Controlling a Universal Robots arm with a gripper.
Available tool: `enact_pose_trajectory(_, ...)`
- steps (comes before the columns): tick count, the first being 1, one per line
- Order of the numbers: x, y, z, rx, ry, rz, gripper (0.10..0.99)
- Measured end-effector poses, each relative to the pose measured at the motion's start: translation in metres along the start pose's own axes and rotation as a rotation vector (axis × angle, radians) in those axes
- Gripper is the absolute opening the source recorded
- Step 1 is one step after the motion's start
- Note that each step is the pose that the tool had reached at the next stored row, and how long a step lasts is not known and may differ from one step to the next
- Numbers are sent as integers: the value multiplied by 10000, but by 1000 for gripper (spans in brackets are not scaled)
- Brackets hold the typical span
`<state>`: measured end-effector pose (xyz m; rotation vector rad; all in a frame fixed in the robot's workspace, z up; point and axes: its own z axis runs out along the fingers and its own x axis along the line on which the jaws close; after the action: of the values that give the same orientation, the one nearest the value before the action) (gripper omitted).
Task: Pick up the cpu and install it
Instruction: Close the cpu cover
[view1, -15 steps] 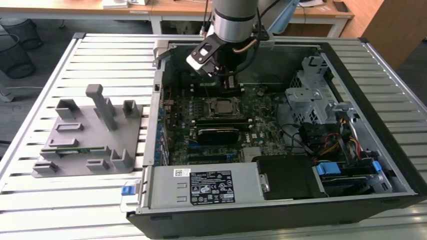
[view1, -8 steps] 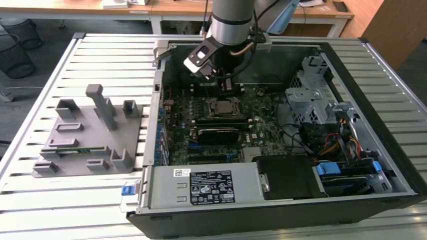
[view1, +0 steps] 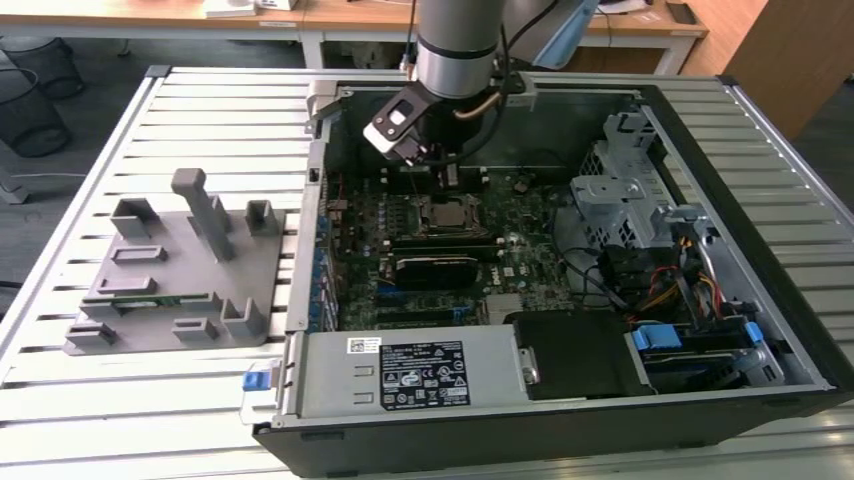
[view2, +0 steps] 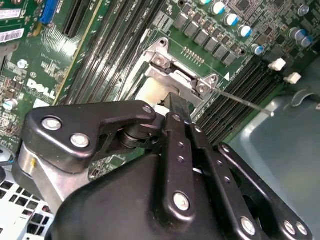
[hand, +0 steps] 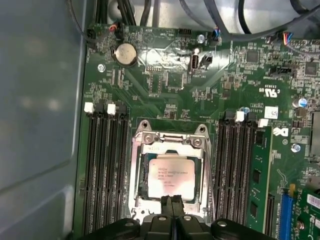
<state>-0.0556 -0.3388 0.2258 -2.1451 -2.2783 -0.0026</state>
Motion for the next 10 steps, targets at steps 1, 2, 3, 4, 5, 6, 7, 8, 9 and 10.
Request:
enact_pose_trajectory(1, 1, -11, 10, 0, -1, 0, 106)
enact_pose_trajectory(2, 1, -21, 20, 0, -1, 0, 106)
enact_pose_trajectory(3, 1, -30, 29, 0, 0, 0, 106)
enact_pose_trajectory(4, 2, -38, 38, 0, -1, 0, 106)
enact_pose_trajectory(5, 2, -45, 47, 0, 0, 0, 106)
enact_pose_trajectory(6, 3, -51, 54, 1, -1, 0, 106)
enact_pose_trajectory(7, 3, -57, 62, 0, -1, 0, 106)
enact_pose_trajectory(8, 3, -61, 69, 0, -1, 0, 106)
enact_pose_trajectory(9, 3, -64, 76, 0, -1, 0, 106)
enact_pose_trajectory(10, 3, -67, 84, 0, -1, 1, 106)
